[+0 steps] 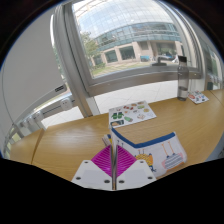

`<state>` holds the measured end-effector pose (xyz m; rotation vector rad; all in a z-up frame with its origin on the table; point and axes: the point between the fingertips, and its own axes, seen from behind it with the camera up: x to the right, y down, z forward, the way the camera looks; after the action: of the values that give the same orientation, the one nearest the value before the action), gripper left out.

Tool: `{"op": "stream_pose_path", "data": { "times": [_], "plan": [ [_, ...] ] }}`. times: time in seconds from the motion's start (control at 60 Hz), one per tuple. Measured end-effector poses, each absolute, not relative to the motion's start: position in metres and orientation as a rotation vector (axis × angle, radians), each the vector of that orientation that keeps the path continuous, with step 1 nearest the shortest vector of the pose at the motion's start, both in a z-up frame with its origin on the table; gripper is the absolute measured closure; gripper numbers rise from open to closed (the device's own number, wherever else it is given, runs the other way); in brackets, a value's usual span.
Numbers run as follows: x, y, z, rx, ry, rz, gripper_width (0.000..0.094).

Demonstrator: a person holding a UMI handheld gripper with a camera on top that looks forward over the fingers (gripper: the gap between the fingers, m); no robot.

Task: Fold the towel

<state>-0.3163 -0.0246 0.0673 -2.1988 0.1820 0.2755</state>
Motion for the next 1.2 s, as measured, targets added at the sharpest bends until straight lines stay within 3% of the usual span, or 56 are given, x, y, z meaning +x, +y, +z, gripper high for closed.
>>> {"op": "stream_pose_path", "data": {
  "times": [0.1,0.267,0.467,0.567,0.733,1.0,1.2],
  "plan": [
    [-0.274,-0.027,0.083,-2.166,0.202,0.238,0.0908],
    [-0.208,-0.017,0.055,-2.166,0.250,0.163,0.0895],
    [-0.105,-0.022,0.003,-2.220,0.181,-0.124,0.0543],
    [-0.092,-0.024,0.007,-2.196,0.148,-0.098,0.0493],
    [-0.101,-0.035,0.044,-2.120,0.119,0.066,0.0130],
    [-0.136,-0.073,0.129,-1.970,0.079,0.080,0.0123],
    [-0.196,-0.120,0.133,-1.953,0.040,0.039,0.0122]
  ]
}}
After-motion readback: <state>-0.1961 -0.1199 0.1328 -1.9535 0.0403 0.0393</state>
